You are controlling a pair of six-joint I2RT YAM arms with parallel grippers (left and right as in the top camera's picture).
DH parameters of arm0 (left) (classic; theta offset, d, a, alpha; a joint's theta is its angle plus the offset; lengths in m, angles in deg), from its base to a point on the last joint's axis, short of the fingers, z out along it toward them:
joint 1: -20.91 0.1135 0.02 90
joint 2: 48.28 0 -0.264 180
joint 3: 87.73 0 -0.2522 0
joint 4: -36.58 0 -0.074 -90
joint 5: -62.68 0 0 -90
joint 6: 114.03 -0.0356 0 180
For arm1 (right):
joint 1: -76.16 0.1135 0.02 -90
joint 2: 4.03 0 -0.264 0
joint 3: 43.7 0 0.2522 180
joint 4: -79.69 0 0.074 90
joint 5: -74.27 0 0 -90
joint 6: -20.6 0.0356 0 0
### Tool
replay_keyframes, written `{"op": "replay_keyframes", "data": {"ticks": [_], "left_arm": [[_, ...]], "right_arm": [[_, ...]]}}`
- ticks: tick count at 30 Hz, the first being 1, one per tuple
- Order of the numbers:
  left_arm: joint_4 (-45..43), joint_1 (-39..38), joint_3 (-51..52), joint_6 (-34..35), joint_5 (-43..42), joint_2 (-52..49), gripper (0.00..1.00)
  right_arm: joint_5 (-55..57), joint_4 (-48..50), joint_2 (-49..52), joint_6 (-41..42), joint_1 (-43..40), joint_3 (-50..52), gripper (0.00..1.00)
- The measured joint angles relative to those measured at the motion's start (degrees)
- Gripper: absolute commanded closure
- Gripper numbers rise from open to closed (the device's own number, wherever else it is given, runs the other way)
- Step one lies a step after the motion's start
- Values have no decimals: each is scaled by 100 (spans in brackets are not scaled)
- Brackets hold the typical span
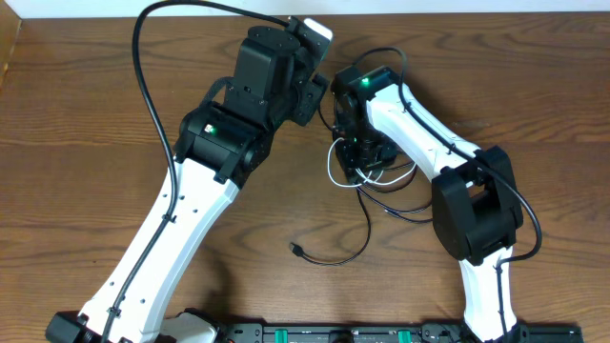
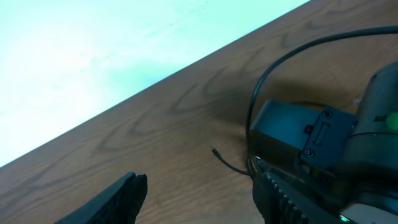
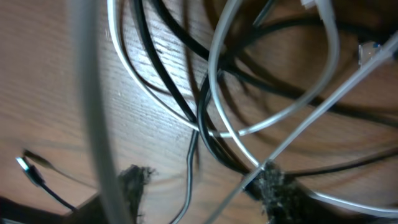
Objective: Untangle cables
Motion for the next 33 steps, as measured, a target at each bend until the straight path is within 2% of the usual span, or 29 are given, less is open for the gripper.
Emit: {"op": "replay_keyframes", "data": {"ticks": [1, 4, 13, 25, 33], "left_arm": [[0, -2, 0, 0, 9, 0, 40], [0, -2, 0, 0, 26, 0, 40], [0, -2, 0, 0, 28, 0, 40], [2, -2, 0, 2, 350, 31, 40], [4, -2, 0, 0, 369, 35, 40]], "right_arm": [[-37, 42, 0, -13, 0, 9, 64], [-210, 111, -2, -129, 0, 13, 99], [-501, 229, 0, -260, 0, 17, 99], [-1650, 1255, -26, -599, -177, 24, 99], [-1904, 1445, -564, -634, -540, 24, 99]]}}
